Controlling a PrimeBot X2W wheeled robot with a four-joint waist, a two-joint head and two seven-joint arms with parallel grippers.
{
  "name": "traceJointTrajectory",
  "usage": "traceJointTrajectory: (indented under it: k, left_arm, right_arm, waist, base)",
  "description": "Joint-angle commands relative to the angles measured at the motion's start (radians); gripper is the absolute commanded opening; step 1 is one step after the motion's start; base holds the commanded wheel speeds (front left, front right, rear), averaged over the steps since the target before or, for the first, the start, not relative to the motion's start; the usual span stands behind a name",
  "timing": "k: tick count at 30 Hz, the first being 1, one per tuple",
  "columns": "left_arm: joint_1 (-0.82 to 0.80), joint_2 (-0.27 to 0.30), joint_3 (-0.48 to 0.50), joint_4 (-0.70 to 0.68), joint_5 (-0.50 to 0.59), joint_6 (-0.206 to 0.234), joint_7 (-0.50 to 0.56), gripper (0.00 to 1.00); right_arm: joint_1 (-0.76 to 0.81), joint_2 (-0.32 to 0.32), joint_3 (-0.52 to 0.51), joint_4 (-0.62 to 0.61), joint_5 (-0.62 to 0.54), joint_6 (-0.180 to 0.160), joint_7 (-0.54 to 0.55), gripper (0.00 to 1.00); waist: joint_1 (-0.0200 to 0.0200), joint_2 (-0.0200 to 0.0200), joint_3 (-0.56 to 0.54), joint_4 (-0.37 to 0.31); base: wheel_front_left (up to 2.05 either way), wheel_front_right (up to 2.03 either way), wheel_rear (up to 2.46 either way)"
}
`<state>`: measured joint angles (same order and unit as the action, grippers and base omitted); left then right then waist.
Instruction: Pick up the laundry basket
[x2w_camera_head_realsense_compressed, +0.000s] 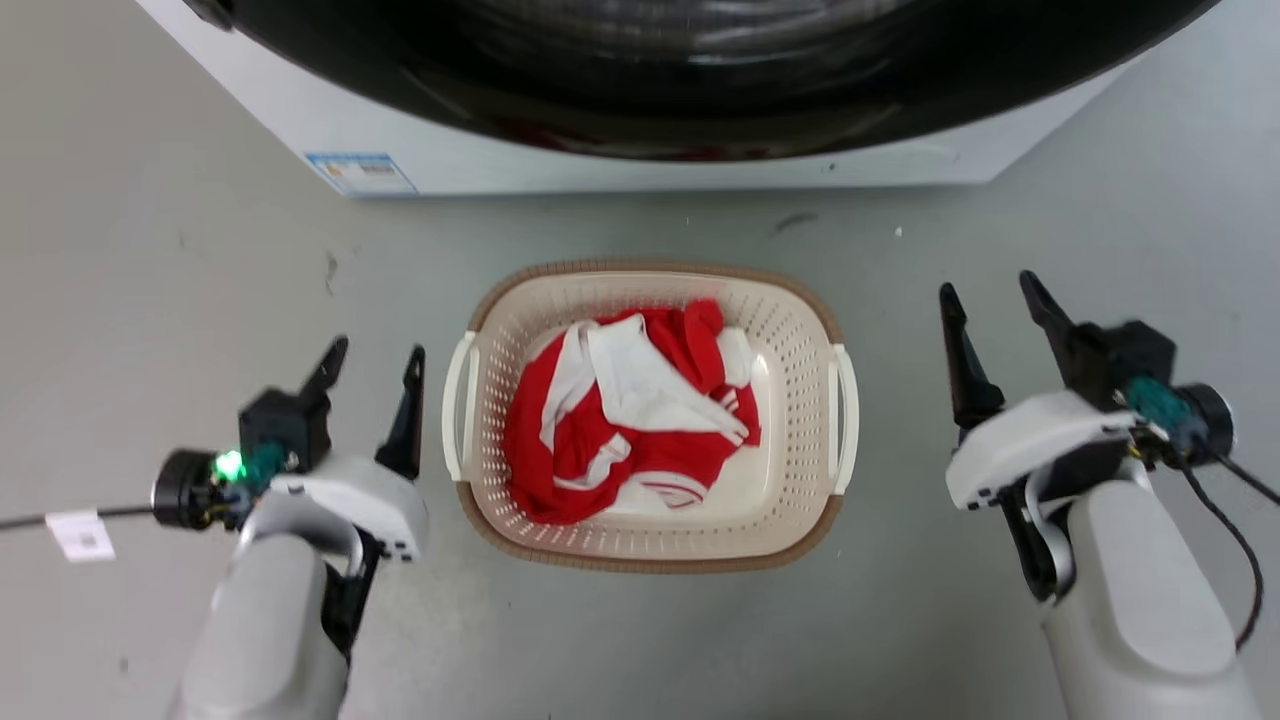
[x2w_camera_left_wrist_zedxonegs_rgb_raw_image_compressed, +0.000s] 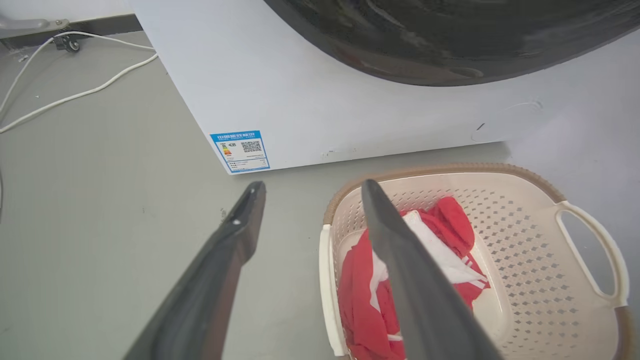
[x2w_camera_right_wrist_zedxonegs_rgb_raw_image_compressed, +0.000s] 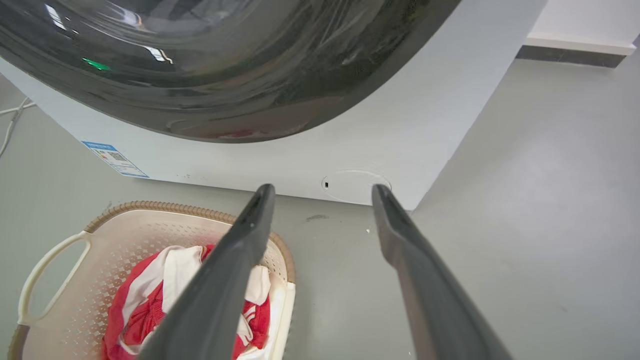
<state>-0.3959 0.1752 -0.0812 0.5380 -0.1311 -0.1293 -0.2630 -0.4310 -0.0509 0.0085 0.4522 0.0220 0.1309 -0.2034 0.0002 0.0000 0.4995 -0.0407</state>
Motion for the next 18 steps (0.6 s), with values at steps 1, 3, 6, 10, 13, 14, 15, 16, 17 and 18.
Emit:
traceJointTrajectory:
  k: [1, 3, 6, 10, 13, 14, 15, 16, 17, 18]
  left_arm:
    - [-0.043, 0.015, -0.014, 0.036, -0.010, -0.001, -0.003, 1.00]
    - [-0.095, 0.030, -0.044, 0.087, -0.023, -0.001, -0.003, 1.00]
    - [-0.166, 0.055, -0.093, 0.152, -0.043, -0.001, -0.003, 1.00]
    - [-0.242, 0.071, -0.173, 0.240, -0.079, -0.001, -0.003, 1.00]
    - [-0.295, 0.072, -0.223, 0.294, -0.139, -0.001, -0.003, 1.00]
    - [-0.307, 0.074, -0.247, 0.311, -0.156, -0.001, -0.003, 1.00]
    - [-0.319, 0.082, -0.273, 0.328, -0.173, -0.001, -0.003, 1.00]
    - [-0.332, 0.091, -0.298, 0.345, -0.192, 0.000, -0.003, 1.00]
    - [-0.344, 0.095, -0.324, 0.361, -0.208, 0.000, -0.003, 1.00]
    - [-0.355, 0.098, -0.353, 0.374, -0.225, 0.000, -0.003, 1.00]
  right_arm:
    - [-0.042, 0.001, 0.006, 0.039, 0.006, 0.000, 0.014, 1.00]
    - [-0.089, 0.000, 0.009, 0.099, 0.013, 0.000, 0.033, 1.00]
    - [-0.150, 0.001, 0.018, 0.185, 0.023, 0.000, 0.057, 1.00]
    - [-0.219, 0.000, 0.031, 0.301, 0.048, 0.000, 0.086, 1.00]
    - [-0.265, 0.001, 0.029, 0.374, 0.037, 0.000, 0.092, 1.00]
    - [-0.277, 0.001, 0.030, 0.396, 0.045, 0.000, 0.094, 1.00]
    - [-0.288, 0.001, 0.033, 0.419, 0.051, 0.000, 0.094, 1.00]
    - [-0.300, 0.001, 0.036, 0.441, 0.055, 0.000, 0.093, 1.00]
    - [-0.311, 0.000, 0.039, 0.462, 0.059, 0.000, 0.093, 1.00]
    - [-0.322, 0.001, 0.047, 0.483, 0.065, 0.000, 0.094, 1.00]
  waist:
    - [-0.0002, 0.0000, 0.070, 0.002]
    - [-0.0002, 0.0000, 0.101, 0.007]
    - [-0.0002, 0.0000, 0.142, 0.017]
    - [-0.0002, 0.0000, 0.190, 0.030]
    - [-0.0002, 0.0000, 0.221, 0.037]
    - [-0.0002, 0.0000, 0.229, 0.039]
    - [-0.0002, 0.0000, 0.237, 0.039]
    - [-0.0002, 0.0000, 0.244, 0.040]
    - [-0.0002, 0.0000, 0.250, 0.040]
    - [-0.0002, 0.0000, 0.256, 0.040]
  base:
    - [0.00, 0.00, 0.00]
    - [0.00, 0.00, 0.00]
    - [0.00, 0.00, 0.00]
    - [0.00, 0.00, 0.00]
    - [0.00, 0.00, 0.00]
    - [0.00, 0.00, 0.00]
    - [0.00, 0.00, 0.00]
    - [0.00, 0.00, 0.00]
    - [0.00, 0.00, 0.00]
    - [0.00, 0.00, 0.00]
